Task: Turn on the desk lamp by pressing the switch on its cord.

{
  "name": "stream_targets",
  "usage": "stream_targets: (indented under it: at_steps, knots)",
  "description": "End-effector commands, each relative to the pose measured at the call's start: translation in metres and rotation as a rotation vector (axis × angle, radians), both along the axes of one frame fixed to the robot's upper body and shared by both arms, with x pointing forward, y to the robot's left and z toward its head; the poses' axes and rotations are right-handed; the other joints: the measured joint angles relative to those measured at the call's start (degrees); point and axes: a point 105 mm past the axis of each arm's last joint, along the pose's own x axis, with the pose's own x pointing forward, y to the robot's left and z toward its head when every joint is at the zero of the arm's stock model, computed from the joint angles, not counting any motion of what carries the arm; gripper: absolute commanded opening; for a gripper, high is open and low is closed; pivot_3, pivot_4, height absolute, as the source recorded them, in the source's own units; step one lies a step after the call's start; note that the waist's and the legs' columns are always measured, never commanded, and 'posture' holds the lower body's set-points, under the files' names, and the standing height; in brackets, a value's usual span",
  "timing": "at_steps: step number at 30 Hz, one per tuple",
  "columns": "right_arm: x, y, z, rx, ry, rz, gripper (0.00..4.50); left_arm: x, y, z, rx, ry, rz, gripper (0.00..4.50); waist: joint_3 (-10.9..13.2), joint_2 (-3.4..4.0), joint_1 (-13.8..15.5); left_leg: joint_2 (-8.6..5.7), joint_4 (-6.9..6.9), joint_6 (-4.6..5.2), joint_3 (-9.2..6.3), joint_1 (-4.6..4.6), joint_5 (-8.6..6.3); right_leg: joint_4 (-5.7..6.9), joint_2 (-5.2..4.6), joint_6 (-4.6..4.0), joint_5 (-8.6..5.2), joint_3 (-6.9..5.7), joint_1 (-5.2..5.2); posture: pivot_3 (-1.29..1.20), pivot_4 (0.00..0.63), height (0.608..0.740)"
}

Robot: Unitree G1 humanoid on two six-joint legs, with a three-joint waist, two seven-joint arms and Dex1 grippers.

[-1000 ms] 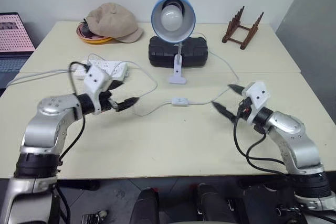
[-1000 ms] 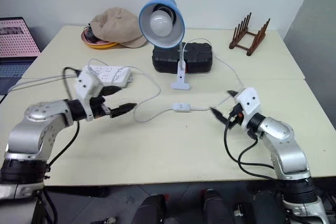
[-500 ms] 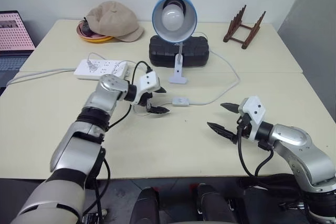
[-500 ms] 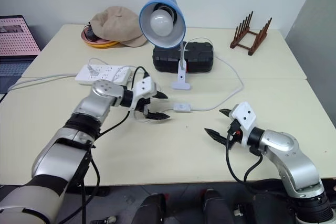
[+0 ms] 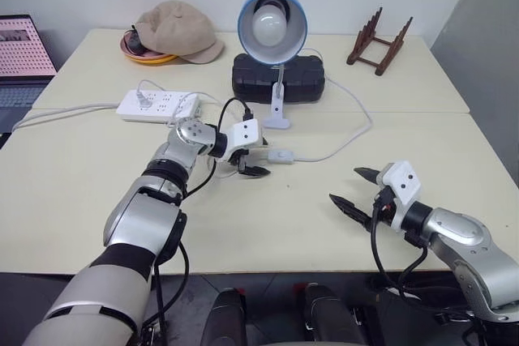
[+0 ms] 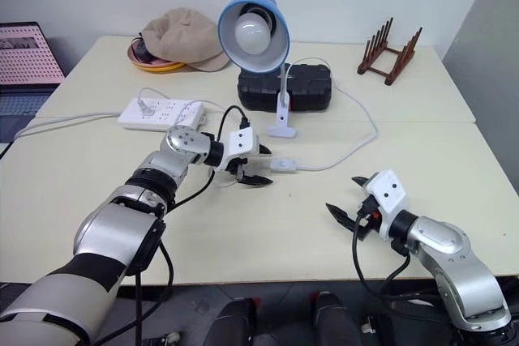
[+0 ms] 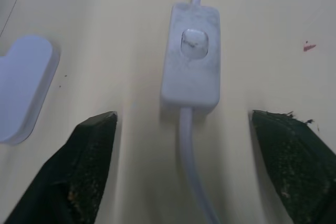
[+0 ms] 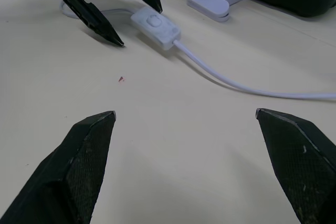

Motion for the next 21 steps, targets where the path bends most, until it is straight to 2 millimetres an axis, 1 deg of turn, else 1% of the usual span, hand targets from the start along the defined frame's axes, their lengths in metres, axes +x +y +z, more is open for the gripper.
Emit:
stream_targets:
  at_steps: [1,2,7,9,11,12,15,18,21]
  knots:
    - [0.002,-0.002,0.016,0.002,-0.071,-0.006,4.5,0.007,-0.004,0.018,-0.025,-0.061,0.012,3.02,0.0,0.0,0.0,0.0,0.0,0.0,0.0,0.0,0.0,0.0,0.0,0.0,0.0,0.0,0.0,0.0,0.15,0.74]
    - [0.002,-0.001,0.016,0.002,-0.072,-0.006,4.5,0.008,-0.005,0.018,-0.025,-0.064,0.013,2.71,0.0,0.0,0.0,0.0,-0.01,0.0,0.0,0.0,0.0,0.01,0.01,0.0,0.0,0.0,-0.01,0.0,0.15,0.74]
    - [0.006,0.0,0.016,0.007,-0.071,-0.004,4.5,0.01,-0.006,0.021,-0.045,-0.077,0.025,1.46,0.0,0.0,0.0,0.0,-0.01,0.0,-0.02,0.01,0.0,0.03,0.01,0.0,0.0,0.0,0.0,0.0,0.15,0.74]
    - [0.006,0.002,0.016,0.016,-0.068,-0.001,4.5,0.009,-0.005,0.022,-0.047,-0.076,0.023,1.03,0.0,0.0,0.0,0.0,0.01,0.0,-0.02,0.01,0.0,0.05,0.01,0.0,0.0,0.0,0.0,0.0,0.15,0.74]
    - [0.006,0.004,0.014,0.022,-0.06,0.01,4.5,0.009,-0.006,0.023,-0.063,-0.072,0.022,0.89,0.0,0.0,0.0,0.0,0.01,0.0,-0.02,0.03,0.0,0.09,0.01,0.0,0.0,-0.01,0.0,0.0,0.15,0.74]
    - [0.006,0.005,0.013,0.026,-0.056,0.012,4.5,0.009,-0.007,0.023,-0.068,-0.07,0.02,0.61,0.0,0.0,0.0,0.0,0.01,0.0,-0.02,0.03,0.0,0.1,0.01,0.0,0.0,-0.01,0.0,0.0,0.15,0.74]
    - [0.006,0.007,0.011,0.046,-0.031,0.012,4.5,0.009,-0.011,0.027,-0.106,-0.059,0.025,0.02,0.0,0.0,0.0,0.0,0.01,0.0,-0.03,0.03,0.0,0.1,0.02,0.0,0.0,-0.01,0.0,0.0,0.15,0.74]
    - [0.006,0.008,0.005,0.096,0.032,-0.009,4.5,0.007,-0.013,0.033,-0.173,-0.013,0.019,0.02,0.0,0.0,0.0,0.0,0.02,0.0,-0.02,0.03,0.0,0.11,0.02,0.0,0.0,-0.01,0.02,0.0,0.15,0.74]
    - [0.003,0.008,0.0,0.116,0.062,-0.018,4.5,0.0,-0.012,0.031,-0.206,0.03,-0.013,0.02,0.0,0.0,-0.1,0.0,0.02,0.0,-0.03,0.05,0.0,0.18,0.02,-0.01,0.0,0.0,0.0,0.0,0.15,0.74]
